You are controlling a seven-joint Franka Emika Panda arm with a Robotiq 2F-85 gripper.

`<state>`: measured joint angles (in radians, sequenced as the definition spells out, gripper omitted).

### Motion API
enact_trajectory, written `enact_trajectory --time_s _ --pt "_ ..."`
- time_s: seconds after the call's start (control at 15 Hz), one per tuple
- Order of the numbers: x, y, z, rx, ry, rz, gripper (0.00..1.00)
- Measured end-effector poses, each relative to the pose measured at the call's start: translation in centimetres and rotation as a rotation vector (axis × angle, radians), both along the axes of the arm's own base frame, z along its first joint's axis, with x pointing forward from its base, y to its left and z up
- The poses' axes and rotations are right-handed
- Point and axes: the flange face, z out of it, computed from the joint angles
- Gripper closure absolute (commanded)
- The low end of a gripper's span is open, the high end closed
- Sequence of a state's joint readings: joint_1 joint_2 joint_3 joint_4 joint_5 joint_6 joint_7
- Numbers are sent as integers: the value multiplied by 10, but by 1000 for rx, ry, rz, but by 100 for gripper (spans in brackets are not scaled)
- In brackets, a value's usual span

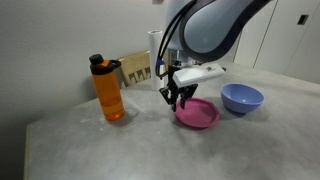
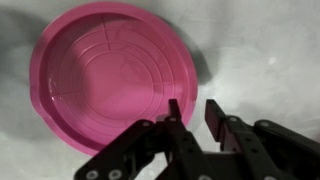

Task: Take the pink plate off the blue bowl

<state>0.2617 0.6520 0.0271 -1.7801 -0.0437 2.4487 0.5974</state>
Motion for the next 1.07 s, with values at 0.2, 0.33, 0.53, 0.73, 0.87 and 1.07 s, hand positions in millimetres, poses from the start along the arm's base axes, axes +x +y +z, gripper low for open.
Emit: enact_trajectory --time_s 0.2,0.33,0.53,0.73,0.87,1.07 --pt "1 -1 3 -14 -8 45 14" --pt "1 -4 13 -35 -24 68 2" --pt "-12 -10 46 -94 -64 108 0" --pt "-43 -12 88 -151 -107 149 0" --pt "-68 -15 111 -179 -132 174 0" --pt "-100 -19 132 -163 -165 231 0"
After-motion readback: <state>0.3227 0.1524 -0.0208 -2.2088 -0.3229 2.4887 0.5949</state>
